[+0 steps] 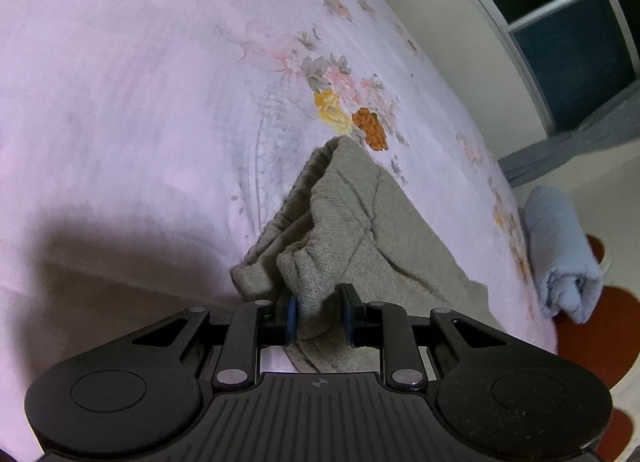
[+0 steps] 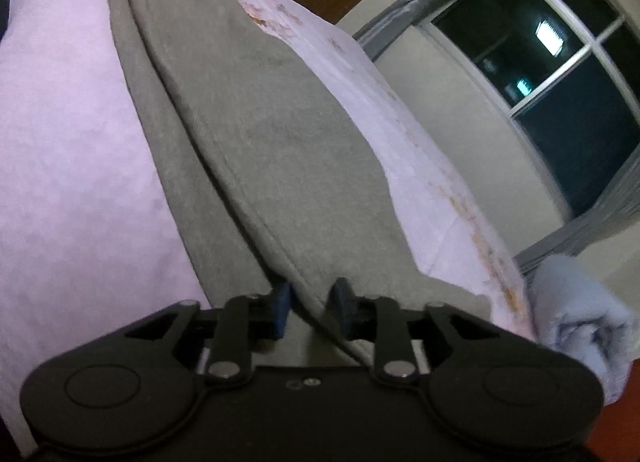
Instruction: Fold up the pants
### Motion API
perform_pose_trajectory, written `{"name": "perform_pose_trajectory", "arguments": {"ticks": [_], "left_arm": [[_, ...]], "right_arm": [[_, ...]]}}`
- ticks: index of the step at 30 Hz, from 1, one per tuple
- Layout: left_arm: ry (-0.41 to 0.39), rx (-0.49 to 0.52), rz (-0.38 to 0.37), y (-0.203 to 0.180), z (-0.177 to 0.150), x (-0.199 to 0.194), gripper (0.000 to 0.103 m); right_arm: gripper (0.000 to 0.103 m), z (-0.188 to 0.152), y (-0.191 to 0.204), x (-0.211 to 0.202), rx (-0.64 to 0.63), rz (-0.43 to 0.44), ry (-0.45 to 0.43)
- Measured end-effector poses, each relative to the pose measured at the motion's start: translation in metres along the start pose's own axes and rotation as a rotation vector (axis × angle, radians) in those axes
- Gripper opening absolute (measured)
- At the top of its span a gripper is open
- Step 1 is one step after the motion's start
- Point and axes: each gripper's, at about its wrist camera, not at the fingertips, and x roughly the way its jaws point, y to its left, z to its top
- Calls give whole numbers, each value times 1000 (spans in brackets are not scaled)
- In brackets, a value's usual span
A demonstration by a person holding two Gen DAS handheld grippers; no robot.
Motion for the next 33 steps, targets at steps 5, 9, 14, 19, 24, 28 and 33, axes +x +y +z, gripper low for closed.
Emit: {"name": "perform_pose_trajectory", "arguments": {"ticks": [5,9,14,19,24,28,33], "left_arm": [[-40,69,-64,-13,3,-20,22],[19,178,47,-16,0,-13,22],[-24,123,25,-10,-2,-12,22],[-9,151,59,-12,-4,-6,22],[-26,84,48,-5,-6,-13,48],[-169,190,202,-25,-34,-49,83],[-282,263,184,-74,-85,-60,93]], "right_arm": [[0,7,-20,-33,72,6,-28],[0,4,-13,-50,46,87,-8],[0,5,11,-23,33,70,44],[0,10,3,-22,88,88,58],[10,6,-2,-26,111,92,54],[19,-4,-33,-56,278,56,-1],[66,-29,-77,-75,536,-13,-16]]}}
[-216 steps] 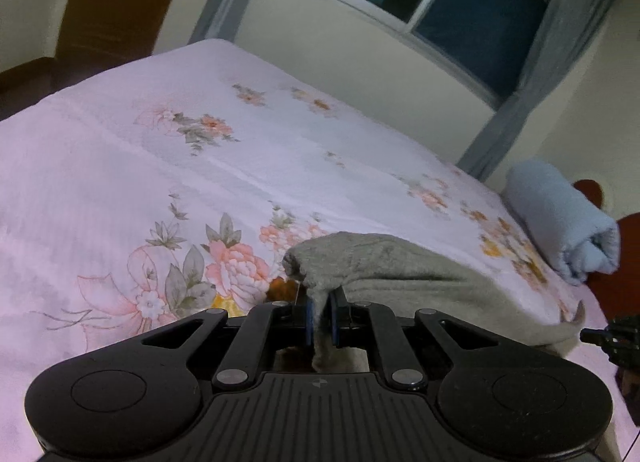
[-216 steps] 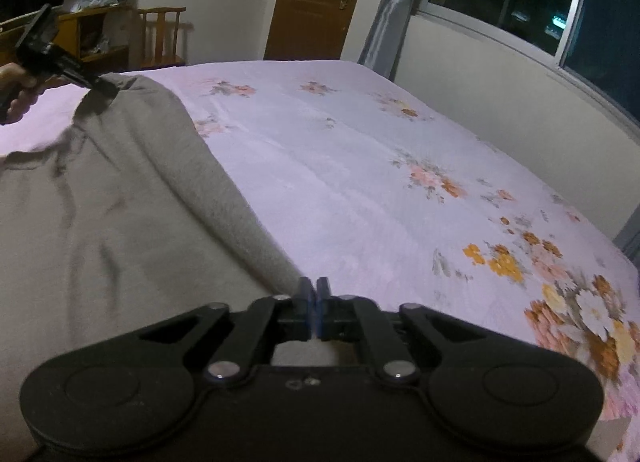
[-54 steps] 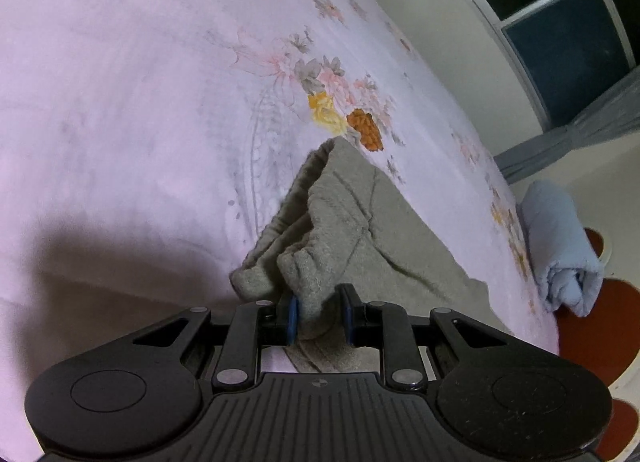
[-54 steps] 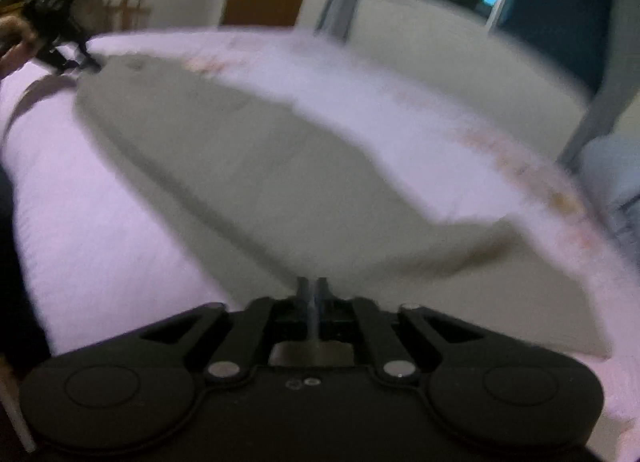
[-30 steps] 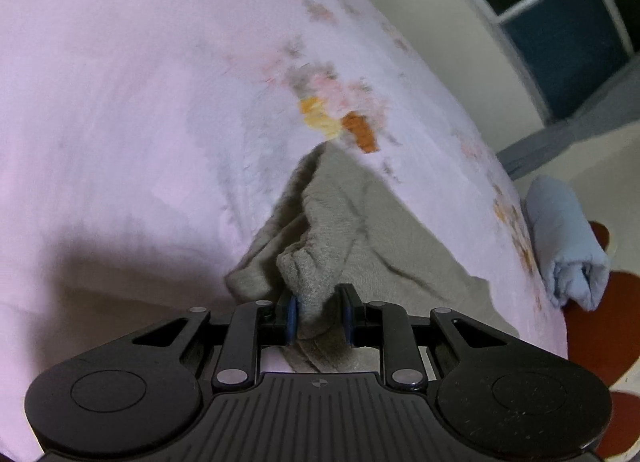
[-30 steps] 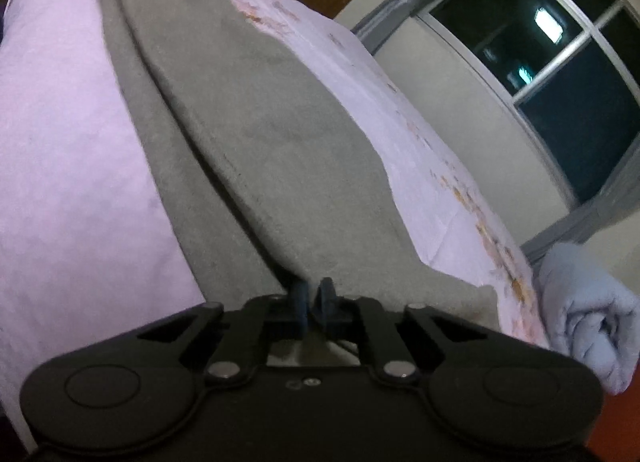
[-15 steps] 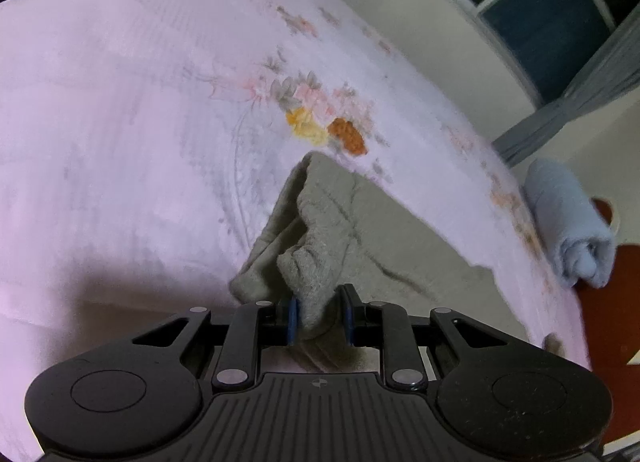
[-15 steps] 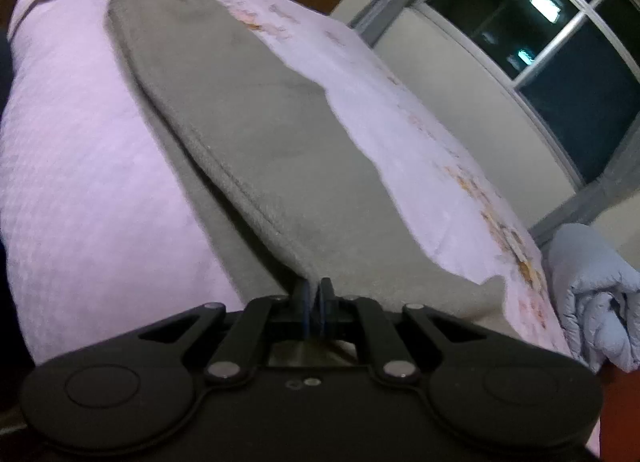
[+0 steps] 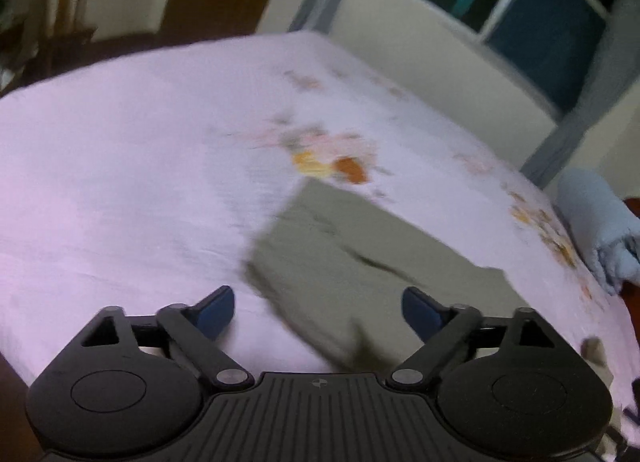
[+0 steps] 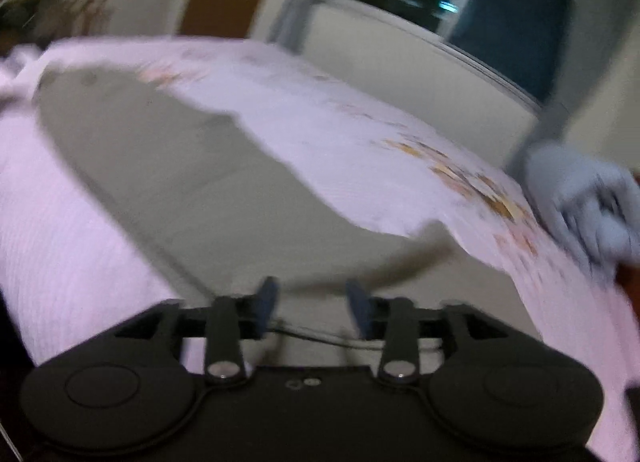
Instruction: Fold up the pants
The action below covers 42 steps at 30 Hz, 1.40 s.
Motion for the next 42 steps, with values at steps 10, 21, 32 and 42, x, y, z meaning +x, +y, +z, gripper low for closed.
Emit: {"name": "perform_pose_trajectory", "arguments": {"ticks": [10,21,32,42], "left_arm": [[-6,213,-5,-155,-73,38,96],[59,231,16,-197,-97,72,96],[57,352,84,-211,-113,100,103],[155,436,55,-211,-104,101,103]], "right_arm": [[63,-25,-127,7,586,-75,-40],[32,-80,-231,41,984,-95,-32],[24,-113,-286,125,1222,-73,57],[2,-106,-283,101,1200,-83,6]]}}
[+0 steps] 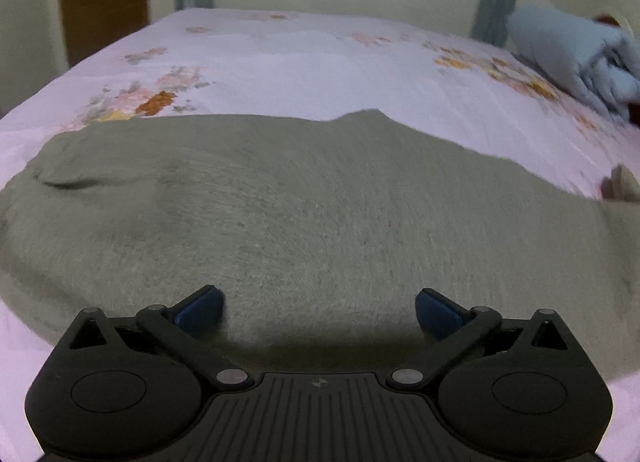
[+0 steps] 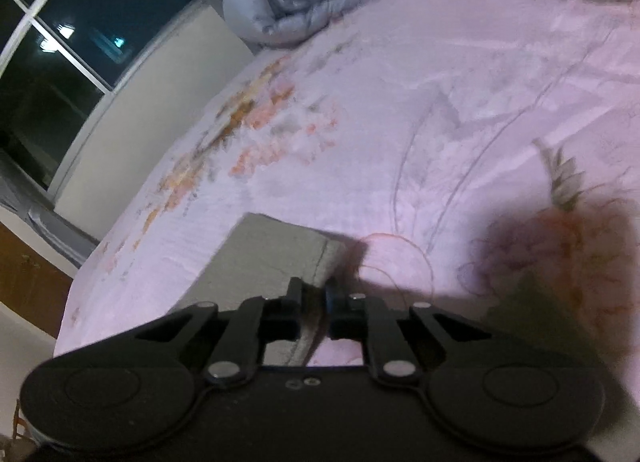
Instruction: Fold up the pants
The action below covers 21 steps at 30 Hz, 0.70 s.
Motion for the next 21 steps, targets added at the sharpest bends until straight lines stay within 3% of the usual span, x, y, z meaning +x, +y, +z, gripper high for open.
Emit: {"name": "perform_pose_trajectory", "arguments": {"ticks": [7,12,21], "left_arm": [[54,106,-112,21,2,-6,103],[73,125,-191,34,4,-13,103],[60,112,-243,46,0,-17,103]], "right_arm": [[2,-9,7,-93,-26,-33,-135],[2,-21,-3,-144,-31,-77,-184],[2,-60,-35,-159,39,-154,-165]]}}
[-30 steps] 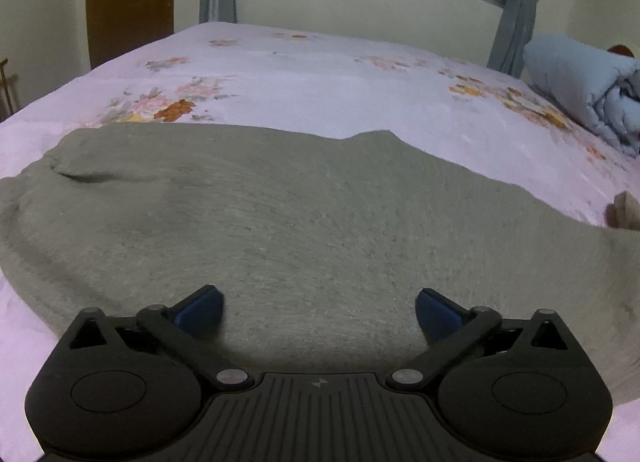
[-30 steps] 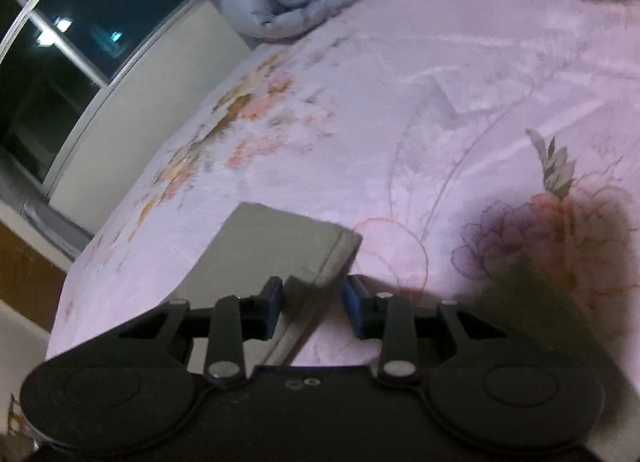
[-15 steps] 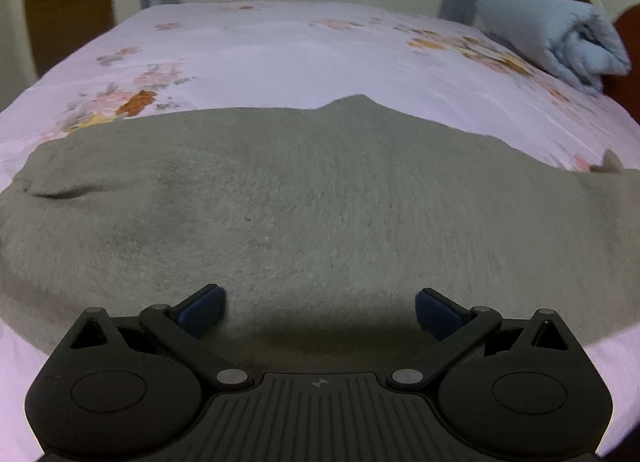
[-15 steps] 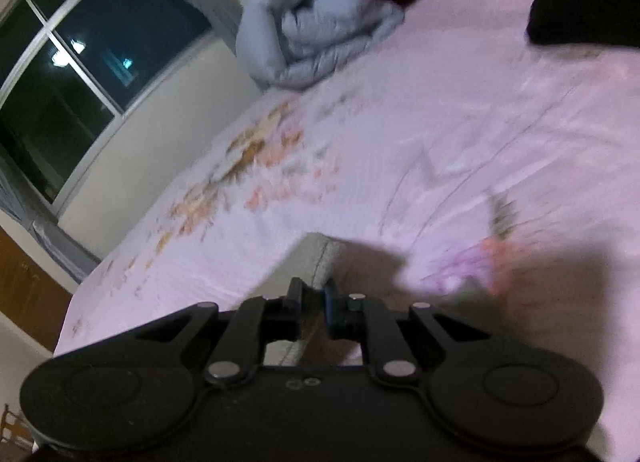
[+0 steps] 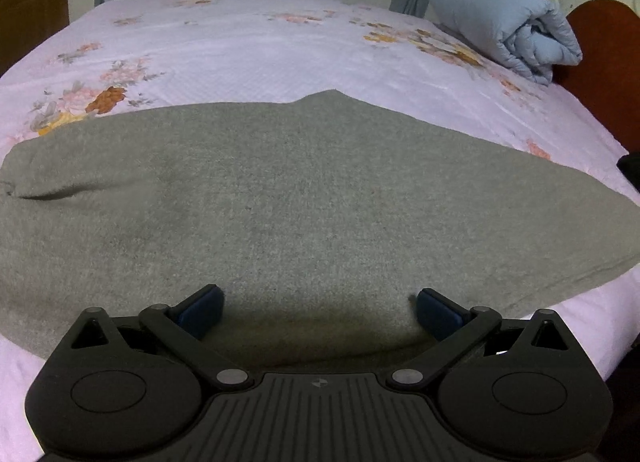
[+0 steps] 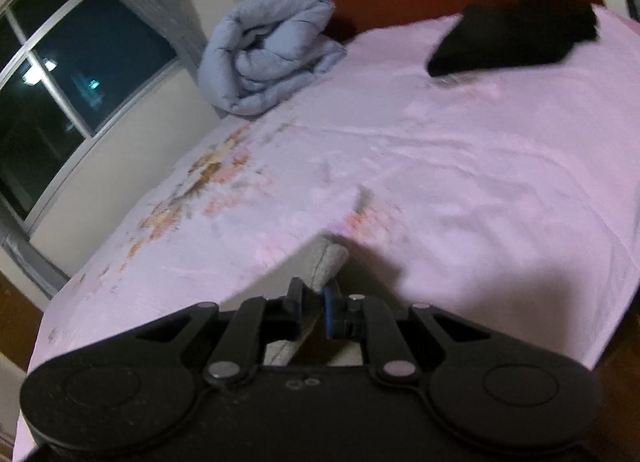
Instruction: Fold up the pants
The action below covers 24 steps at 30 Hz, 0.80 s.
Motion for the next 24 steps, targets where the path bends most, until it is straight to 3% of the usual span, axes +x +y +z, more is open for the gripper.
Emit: {"name": "perform_pose_trajectory", "arguments": {"ticks": [8,14,17,18,19,20,22,24], "left_arm": [[-20,-25,-17,8,-2,-5,103],[-109,-84,67,11,-16,-20,102],[-147,-122,94,15,-26,-27,102],[-156,-133,94,17,-27,-31,102],[-163,-139,100,19,-27,-35,102],[-174,-145,110,21,-28,-40,102],[-200,-175,152,31,-32,-48,102],[-233,-232,197,44,-37,-56,102]], "right_arm": [[2,-12,-19,11,31,-29,27],[2,-15,-24,14,31,-13,19],[3,-19,-37,36,60,-56,97],[4,-17,-38,33,73,-47,88],[16,-14,-34,24,65,-49,61],[20,-12,-27,10,40,-69,11],[19,-14,-14,-14,30,-32,-26],[19,-25,-3,-25,79,63,14]]}}
